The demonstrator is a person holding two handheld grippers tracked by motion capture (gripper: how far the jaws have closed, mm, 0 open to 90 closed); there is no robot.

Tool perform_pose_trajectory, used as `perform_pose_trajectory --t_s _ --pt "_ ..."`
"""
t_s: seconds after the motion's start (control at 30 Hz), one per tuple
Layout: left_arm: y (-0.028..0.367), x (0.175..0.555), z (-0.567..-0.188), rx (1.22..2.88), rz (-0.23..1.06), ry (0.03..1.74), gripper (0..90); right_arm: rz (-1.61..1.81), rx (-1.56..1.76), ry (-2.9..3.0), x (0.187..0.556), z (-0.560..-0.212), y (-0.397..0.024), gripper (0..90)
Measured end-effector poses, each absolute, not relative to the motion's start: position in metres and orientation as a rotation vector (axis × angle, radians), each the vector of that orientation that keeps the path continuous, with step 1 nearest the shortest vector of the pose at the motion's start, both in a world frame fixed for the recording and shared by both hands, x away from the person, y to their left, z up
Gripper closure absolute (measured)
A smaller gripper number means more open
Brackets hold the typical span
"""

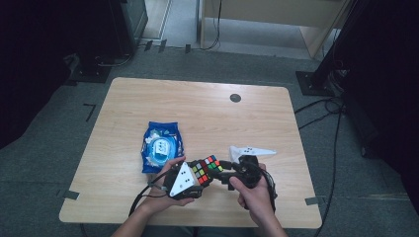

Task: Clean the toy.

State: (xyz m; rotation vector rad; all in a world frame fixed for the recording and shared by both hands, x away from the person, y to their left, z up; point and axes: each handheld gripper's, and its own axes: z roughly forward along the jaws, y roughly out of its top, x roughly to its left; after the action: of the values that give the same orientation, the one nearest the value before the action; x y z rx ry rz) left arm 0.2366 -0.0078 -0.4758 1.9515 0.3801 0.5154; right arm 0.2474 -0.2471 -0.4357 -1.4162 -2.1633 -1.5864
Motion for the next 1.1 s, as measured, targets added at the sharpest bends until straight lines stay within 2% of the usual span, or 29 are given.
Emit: perform_pose_trajectory --t_s 0.2,0.33,0.37,0.4,0.53,0.77,0.87,1.0,1.1 --pt "0.004 0.244 -0.473 1.924 0.507 0.444 33.9 -1.741 -1.532 -2.173 0.252 -0.430 -0.276 34.7" --pt "0.005 0.245 -0.473 1.926 0.511 0.455 33.9 -1.685 -1.788 -2.359 0.260 -0.455 -0.287 45.9" --pt "0.005 0.244 -0.474 1.929 0.511 0.454 33.9 -1.664 -1.864 -2.338 0.262 -0.463 -0.292 52.2" --pt "0.005 0.244 -0.474 1.930 0.511 0.454 33.8 -1.640 -1.913 -2.325 0.264 -0.471 -0.295 54.3" --pt "0.004 0.244 -0.475 1.935 0.508 0.452 33.9 -1.462 -2.094 -2.433 0.271 -0.492 -0.299 55.7" --pt "0.003 0.243 -0.476 1.943 0.507 0.443 33.9 -1.273 -2.139 -2.513 0.280 -0.515 -0.298 63.2" --pt "0.003 0.243 -0.475 1.939 0.501 0.444 33.9 -1.238 -2.139 -2.600 0.279 -0.515 -0.295 69.6" --pt "0.003 0.243 -0.475 1.939 0.500 0.447 33.9 -1.231 -2.100 -2.698 0.278 -0.518 -0.294 84.5" --pt "0.003 0.243 -0.475 1.936 0.496 0.448 33.9 -1.245 -2.083 -2.663 0.279 -0.517 -0.297 88.5"
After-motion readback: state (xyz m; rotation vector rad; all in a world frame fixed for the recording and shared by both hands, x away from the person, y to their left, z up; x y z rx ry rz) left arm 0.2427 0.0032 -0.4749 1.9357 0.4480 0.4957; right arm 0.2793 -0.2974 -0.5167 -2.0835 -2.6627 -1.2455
